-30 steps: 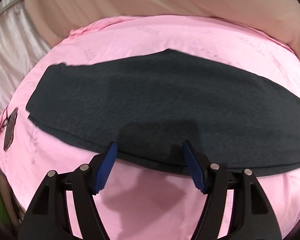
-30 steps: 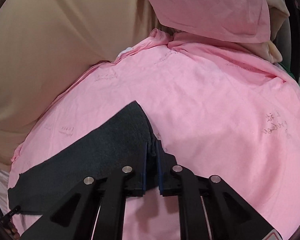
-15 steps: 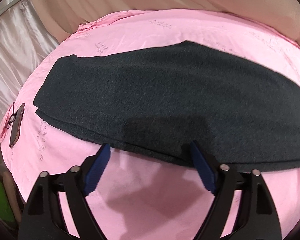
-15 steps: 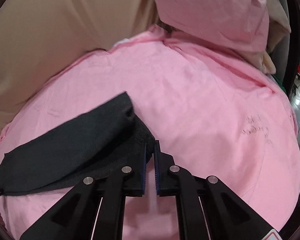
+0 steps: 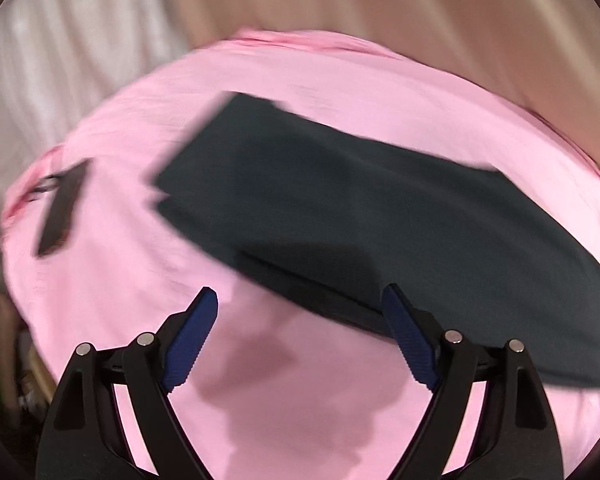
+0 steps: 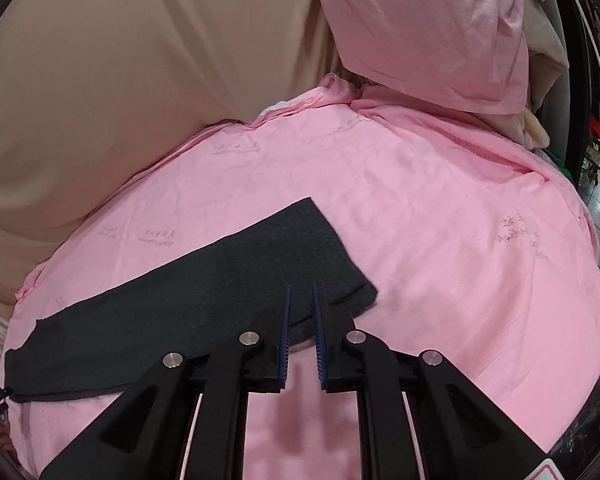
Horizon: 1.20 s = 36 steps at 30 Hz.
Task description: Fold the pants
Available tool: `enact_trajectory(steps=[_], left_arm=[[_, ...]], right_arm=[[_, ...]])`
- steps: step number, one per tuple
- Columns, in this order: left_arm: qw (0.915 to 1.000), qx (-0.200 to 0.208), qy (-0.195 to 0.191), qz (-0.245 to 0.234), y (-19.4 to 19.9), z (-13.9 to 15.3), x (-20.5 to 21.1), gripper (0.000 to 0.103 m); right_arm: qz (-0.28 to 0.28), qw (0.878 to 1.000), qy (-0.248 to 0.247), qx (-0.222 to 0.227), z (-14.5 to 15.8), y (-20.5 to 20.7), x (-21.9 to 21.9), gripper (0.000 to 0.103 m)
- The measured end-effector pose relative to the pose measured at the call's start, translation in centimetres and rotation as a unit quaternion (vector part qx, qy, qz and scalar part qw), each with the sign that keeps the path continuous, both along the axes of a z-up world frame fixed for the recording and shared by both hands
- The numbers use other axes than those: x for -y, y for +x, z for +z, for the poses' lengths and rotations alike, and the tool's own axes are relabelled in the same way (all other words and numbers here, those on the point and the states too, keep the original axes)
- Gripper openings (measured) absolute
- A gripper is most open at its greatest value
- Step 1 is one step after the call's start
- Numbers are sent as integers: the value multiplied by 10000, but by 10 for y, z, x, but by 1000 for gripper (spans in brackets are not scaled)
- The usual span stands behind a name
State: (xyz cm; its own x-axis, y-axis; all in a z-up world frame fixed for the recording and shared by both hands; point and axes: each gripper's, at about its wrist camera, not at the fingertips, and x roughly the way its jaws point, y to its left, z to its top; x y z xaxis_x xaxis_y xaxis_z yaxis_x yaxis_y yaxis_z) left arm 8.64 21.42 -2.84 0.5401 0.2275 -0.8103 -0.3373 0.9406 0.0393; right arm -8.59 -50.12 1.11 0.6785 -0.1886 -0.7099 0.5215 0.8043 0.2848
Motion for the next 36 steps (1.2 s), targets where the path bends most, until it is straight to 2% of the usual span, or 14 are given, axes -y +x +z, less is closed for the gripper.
enact_trajectory(steps=[4, 9, 11, 13, 14, 18, 21, 23, 28, 30, 32, 33, 35, 36], left_arm=[[9974, 119, -448, 549, 4, 7, -62, 82], [9966, 53, -808, 122, 30, -1, -72, 82], [9953, -225, -939, -114, 40, -18, -68, 46], [9926, -400, -1122, -241, 41, -32, -68, 30], [9951, -336, -888, -270, 37, -31, -66, 18], [9950, -315, -891, -313, 24, -29, -69, 16], [9932, -45, -1039, -521, 13, -8, -61, 30], [9932, 183, -960, -631, 9, 6, -45, 85], [9838, -36, -1522, -944, 21, 0, -11, 86], [9819, -245, -1670, -865, 29, -13, -4, 62], [9825, -425, -1703, -627, 36, -24, -5, 29], [9825, -381, -1734, -562, 36, -25, -8, 24], [9830, -343, -1713, -558, 30, -18, -9, 2], [9839, -332, -1648, -606, 26, -14, -8, 2]], right_arm=[[299, 9994, 61, -144, -4, 16, -38, 11], [528, 9981, 228, -215, -8, 40, -74, 13], [569, 9978, 234, -241, -7, 47, -84, 17], [628, 9975, 169, -264, -4, 52, -95, 18], [642, 9975, 124, -276, -2, 53, -98, 18], [671, 9971, 79, -340, -2, 55, -100, 22], [659, 9972, 109, -329, -3, 57, -101, 24], [694, 9970, 120, -325, -4, 58, -104, 26], [780, 9962, 164, -348, -9, 57, -113, 26], [792, 9961, 179, -347, -10, 54, -114, 26], [772, 9963, 186, -333, -10, 52, -113, 27], [753, 9965, 183, -326, -10, 51, -112, 27], [697, 9969, 180, -302, -8, 46, -107, 27], [656, 9973, 165, -275, -7, 43, -104, 27]])
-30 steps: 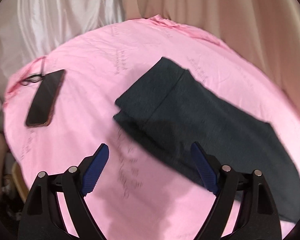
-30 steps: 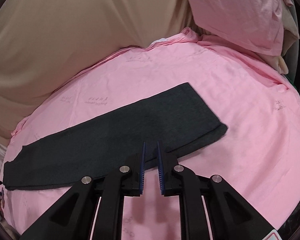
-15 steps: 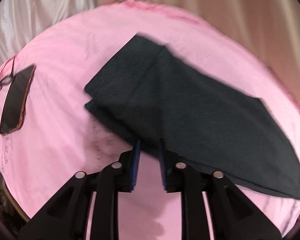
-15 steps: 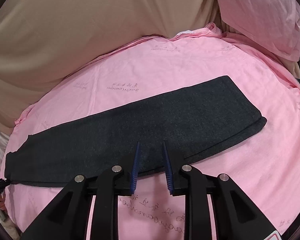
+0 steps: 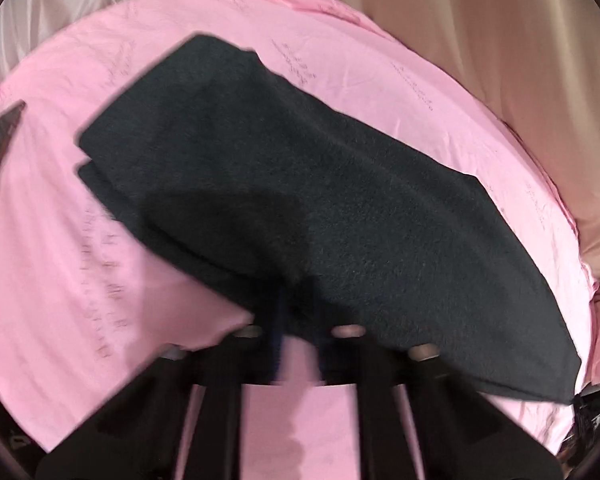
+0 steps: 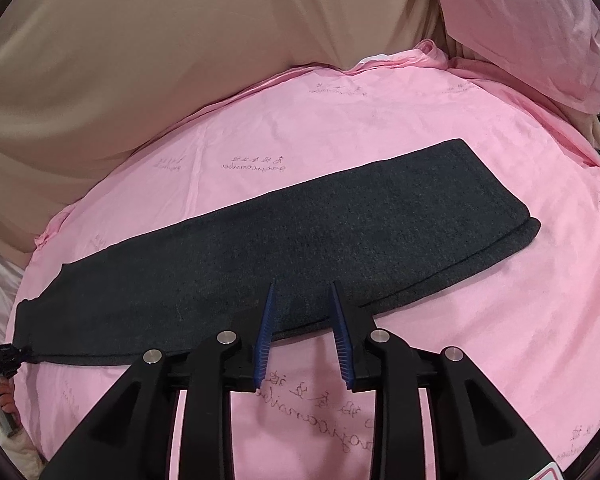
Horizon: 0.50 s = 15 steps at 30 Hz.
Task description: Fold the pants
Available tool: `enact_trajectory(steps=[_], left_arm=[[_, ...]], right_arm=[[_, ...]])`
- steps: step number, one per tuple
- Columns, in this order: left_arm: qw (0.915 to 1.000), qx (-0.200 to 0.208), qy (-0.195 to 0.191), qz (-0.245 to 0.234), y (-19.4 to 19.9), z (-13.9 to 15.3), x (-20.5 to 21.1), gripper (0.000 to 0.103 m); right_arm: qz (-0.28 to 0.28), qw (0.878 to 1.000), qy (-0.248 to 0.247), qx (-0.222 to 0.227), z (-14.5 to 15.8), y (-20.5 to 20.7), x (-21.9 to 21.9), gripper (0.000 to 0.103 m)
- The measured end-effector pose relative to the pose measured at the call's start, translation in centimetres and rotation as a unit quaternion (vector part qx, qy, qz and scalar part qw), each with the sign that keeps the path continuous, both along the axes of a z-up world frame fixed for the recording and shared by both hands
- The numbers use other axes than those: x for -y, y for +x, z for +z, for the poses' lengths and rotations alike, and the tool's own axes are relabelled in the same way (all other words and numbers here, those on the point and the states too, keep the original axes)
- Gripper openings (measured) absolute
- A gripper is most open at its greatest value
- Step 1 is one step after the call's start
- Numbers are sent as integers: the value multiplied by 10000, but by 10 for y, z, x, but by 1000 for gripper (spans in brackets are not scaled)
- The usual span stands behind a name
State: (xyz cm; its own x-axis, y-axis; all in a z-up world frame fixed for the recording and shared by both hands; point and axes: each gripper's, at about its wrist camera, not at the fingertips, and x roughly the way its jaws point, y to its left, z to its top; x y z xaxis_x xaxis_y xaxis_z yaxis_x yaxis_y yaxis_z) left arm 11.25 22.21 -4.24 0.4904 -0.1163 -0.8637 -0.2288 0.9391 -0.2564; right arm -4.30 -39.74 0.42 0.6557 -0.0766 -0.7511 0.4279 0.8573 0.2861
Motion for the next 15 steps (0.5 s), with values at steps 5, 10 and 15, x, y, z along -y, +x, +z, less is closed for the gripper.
enact_trajectory(steps=[5, 10, 15], left_arm=[[9974, -352, 626, -45, -8, -13, 10, 0], [9964, -68, 841, -68, -19, 4, 29, 13], [9874, 543, 1483, -97, -25, 33, 71, 69]], right_arm=[[-578, 9983, -46, -13, -5, -20, 39, 36], [-1186, 9929, -46, -56, -12, -45, 95, 36], [-1475, 9889, 170, -50, -23, -46, 143, 36]])
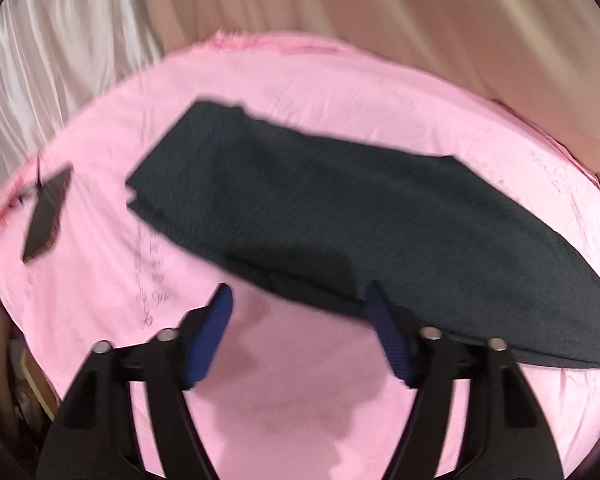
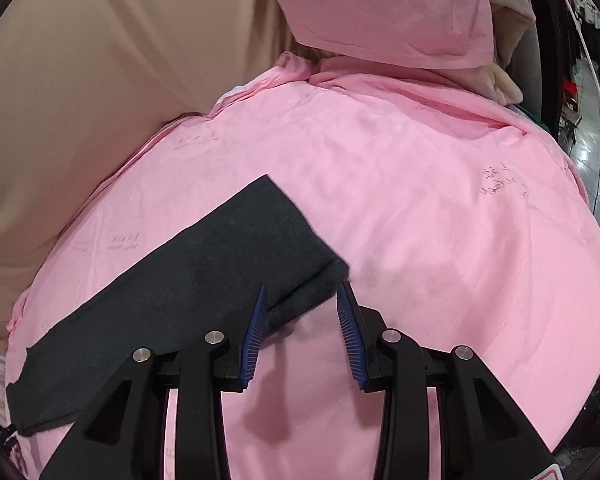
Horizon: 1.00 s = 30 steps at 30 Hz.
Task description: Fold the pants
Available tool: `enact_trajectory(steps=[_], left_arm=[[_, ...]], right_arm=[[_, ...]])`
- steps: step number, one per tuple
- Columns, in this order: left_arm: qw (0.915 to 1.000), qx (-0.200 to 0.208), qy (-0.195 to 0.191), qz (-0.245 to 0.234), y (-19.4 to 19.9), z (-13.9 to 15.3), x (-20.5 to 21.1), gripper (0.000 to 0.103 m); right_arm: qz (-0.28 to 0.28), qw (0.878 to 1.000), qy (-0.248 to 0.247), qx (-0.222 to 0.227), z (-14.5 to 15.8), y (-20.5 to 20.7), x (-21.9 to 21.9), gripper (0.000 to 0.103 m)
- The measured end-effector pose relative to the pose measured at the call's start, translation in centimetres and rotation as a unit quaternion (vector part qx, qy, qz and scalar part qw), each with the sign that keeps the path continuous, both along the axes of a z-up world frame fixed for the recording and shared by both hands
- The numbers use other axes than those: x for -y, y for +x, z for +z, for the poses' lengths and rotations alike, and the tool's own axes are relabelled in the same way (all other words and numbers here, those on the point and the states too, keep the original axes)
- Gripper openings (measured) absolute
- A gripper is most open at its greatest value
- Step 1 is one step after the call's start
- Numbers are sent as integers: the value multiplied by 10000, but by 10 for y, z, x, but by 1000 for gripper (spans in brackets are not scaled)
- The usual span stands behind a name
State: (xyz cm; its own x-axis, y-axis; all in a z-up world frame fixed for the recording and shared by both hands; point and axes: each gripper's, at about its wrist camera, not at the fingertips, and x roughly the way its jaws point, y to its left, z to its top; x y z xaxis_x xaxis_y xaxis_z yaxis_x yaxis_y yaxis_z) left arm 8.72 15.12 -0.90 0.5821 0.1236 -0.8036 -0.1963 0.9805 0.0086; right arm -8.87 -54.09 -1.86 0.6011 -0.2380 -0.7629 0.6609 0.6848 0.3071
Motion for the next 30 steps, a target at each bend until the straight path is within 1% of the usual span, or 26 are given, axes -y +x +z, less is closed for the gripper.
enact_trajectory(steps=[1, 2, 4, 5, 7, 9, 10, 11, 12, 13, 14, 16, 17, 19, 22, 24, 25, 26, 27, 28, 30], left_arm=[[9998, 70, 191, -60, -1, 4, 15, 69], [9995, 94, 285, -116, -8, 6, 20, 72], [9990, 93, 359, -249, -10, 8, 36, 78], [9987, 51, 373, -342, -5, 7, 45, 78], [9981, -31, 439, -421, -9, 1, 54, 78], [9973, -116, 583, -432, -6, -2, 63, 78], [9969, -128, 618, -464, -6, -3, 67, 78], [9967, -139, 634, -483, -11, -4, 73, 78], [9964, -167, 654, -505, -11, -6, 76, 79], [9961, -213, 670, -527, -11, -10, 80, 79], [9959, -262, 671, -542, -13, -13, 83, 79], [9957, -342, 645, -577, -12, -16, 89, 79], [9955, -350, 640, -599, -10, -18, 88, 79], [9952, -367, 634, -651, -10, -20, 91, 82], [9949, -397, 609, -702, -9, -24, 95, 82], [9948, -416, 568, -734, -9, -27, 96, 82], [9947, -405, 585, -743, -10, -28, 96, 82], [9945, -382, 630, -746, -11, -29, 97, 83], [9942, -354, 679, -756, -13, -29, 97, 83], [9938, -313, 722, -782, -16, -29, 96, 84], [9937, -250, 739, -800, -19, -28, 93, 85]], right_arm=[[43, 10000, -16, -3, -1, 4, 5, 36], [104, 9999, -19, 26, -3, 8, 10, 36], [283, 9996, 20, 46, -6, 20, 15, 36], [349, 9994, -18, -27, -9, 24, 17, 36], [581, 9982, -38, -174, -13, 31, 16, 6], [697, 9970, -318, -97, 0, 23, 5, 8], [706, 9967, -406, -15, 7, 17, 3, 7], [682, 9968, -414, 13, 8, 14, 5, 7], [677, 9969, -388, -78, 3, 15, 10, 9], [636, 9969, -369, -269, -4, 16, 14, 10], [560, 9969, -309, -457, -11, 17, 18, 15], [484, 9986, -77, -205, -10, 8, 21, 23], [440, 9990, 104, -3, -7, 1, 22, 37], [398, 9983, 358, 216, -7, -4, 21, 48], [457, 9981, 410, 92, -14, 3, 15, 49], [420, 9980, 454, 86, -19, 8, 12, 50], [397, 9983, 417, 98, -18, 10, 10, 49], [436, 9981, 431, 116, -18, 14, 8, 37], [446, 9978, 474, 117, -19, 17, 8, 16], [422, 9977, 517, 152, -18, 19, 7, 9], [339, 9978, 510, 257, -10, 20, 4, 9]])
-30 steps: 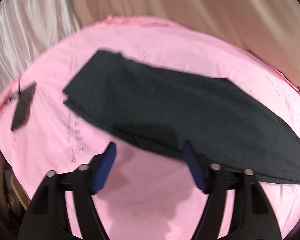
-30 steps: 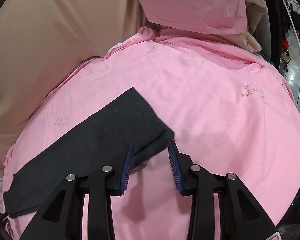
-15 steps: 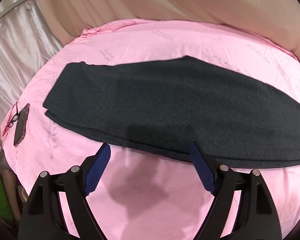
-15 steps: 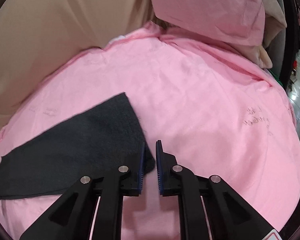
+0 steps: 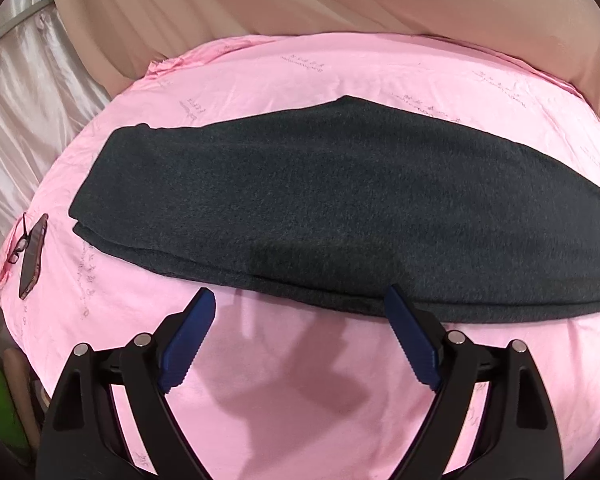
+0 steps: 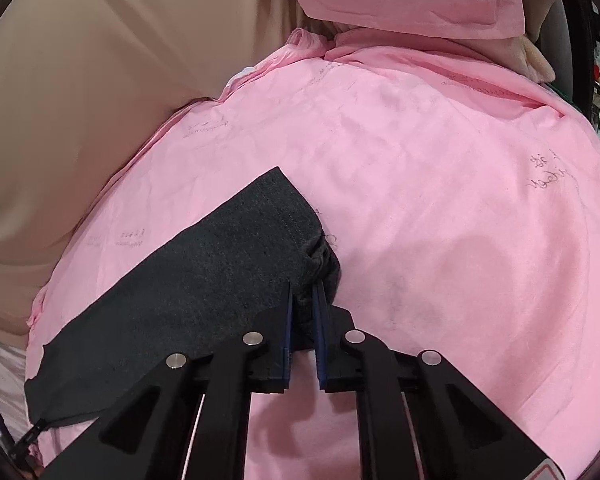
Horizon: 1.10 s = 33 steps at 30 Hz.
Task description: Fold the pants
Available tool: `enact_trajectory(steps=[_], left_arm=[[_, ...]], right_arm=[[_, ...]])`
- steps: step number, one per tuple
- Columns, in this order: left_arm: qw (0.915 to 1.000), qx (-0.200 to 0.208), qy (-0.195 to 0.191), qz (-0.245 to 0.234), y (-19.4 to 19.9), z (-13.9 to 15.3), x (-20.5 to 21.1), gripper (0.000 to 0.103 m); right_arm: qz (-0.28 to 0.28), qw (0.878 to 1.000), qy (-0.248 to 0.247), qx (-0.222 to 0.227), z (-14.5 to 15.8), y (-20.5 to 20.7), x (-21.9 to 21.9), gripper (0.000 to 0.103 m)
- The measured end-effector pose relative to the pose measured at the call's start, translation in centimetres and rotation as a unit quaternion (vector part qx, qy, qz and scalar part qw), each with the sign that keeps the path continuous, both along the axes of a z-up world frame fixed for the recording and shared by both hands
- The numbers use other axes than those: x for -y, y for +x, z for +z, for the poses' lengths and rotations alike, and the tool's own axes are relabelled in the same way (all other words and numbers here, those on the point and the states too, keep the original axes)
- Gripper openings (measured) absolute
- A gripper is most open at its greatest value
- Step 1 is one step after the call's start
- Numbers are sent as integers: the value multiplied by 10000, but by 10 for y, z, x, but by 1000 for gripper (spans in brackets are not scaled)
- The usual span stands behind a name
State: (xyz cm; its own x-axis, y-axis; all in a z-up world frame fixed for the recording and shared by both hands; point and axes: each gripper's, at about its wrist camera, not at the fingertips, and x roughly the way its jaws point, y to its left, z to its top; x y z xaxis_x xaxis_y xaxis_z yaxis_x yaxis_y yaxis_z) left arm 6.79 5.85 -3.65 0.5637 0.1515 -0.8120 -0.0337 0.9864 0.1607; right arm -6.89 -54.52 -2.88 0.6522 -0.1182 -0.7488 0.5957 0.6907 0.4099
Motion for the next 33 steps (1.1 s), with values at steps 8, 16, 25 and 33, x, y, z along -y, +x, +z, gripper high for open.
enact_trajectory(steps=[8, 16, 25, 33], left_arm=[[9994, 173, -299, 87, -6, 5, -40, 86], [9969, 464, -615, 152, -15, 17, -80, 87], [9950, 600, -721, 347, -32, 17, -129, 88], [9921, 601, -884, 657, -39, 10, -166, 91]], right_arm=[[579, 9897, 175, 1297, 98, 26, -55, 9], [2605, 9487, -214, 1780, 175, 133, -238, 9], [4206, 9061, 22, 466, 64, 202, -419, 10], [3566, 9321, -552, 307, 60, 137, -388, 52]])
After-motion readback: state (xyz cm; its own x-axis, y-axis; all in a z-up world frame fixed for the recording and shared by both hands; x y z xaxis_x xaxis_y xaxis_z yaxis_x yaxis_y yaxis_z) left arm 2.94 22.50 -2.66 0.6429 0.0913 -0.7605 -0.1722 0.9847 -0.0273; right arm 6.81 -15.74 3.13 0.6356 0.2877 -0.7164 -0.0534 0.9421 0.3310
